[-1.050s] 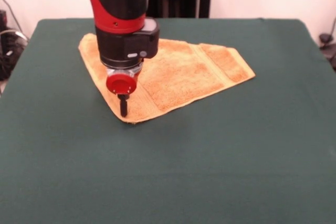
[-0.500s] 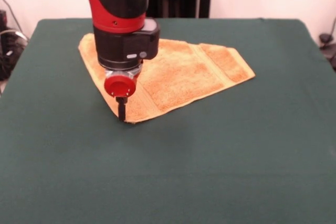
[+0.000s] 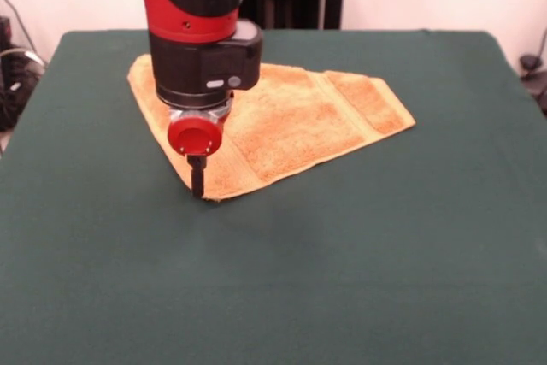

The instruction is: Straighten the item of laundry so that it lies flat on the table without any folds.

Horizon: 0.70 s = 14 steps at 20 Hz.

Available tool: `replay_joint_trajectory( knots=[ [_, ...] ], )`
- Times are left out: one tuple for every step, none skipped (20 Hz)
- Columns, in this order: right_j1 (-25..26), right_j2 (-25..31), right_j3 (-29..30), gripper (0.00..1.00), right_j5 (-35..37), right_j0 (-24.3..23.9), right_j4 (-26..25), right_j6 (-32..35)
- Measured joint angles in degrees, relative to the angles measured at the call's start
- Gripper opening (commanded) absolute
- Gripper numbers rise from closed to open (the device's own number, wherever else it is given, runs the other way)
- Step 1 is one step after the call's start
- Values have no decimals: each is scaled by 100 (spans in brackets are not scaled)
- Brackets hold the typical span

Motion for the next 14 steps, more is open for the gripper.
replay_joint_trajectory(
  knots=[
    [-13, 4, -7, 100, 0, -2, 2, 0],
    [-44, 18, -12, 100, 0, -6, 17, 0],
    [-50, 23, -12, 100, 0, -6, 23, 0],
    [-57, 27, -12, 100, 0, -7, 29, 0],
    [-66, 39, -13, 100, 0, -6, 47, 0],
    [-65, 47, -20, 100, 0, -6, 55, 0],
    [-59, 55, -33, 100, 0, -6, 55, 0],
    [-52, 60, -45, 100, 0, -7, 55, 0],
    [-45, 66, -56, 100, 0, -7, 56, 0],
    [-38, 72, -68, 100, 0, -7, 57, 0],
    [-31, 77, -80, 100, 0, -7, 57, 0],
    [-22, 104, -97, 100, 0, -7, 75, 0],
    [-20, 120, -101, 100, -1, -6, 91, 0],
    [-18, 140, -102, 100, -1, -6, 114, 0]
  ],
)
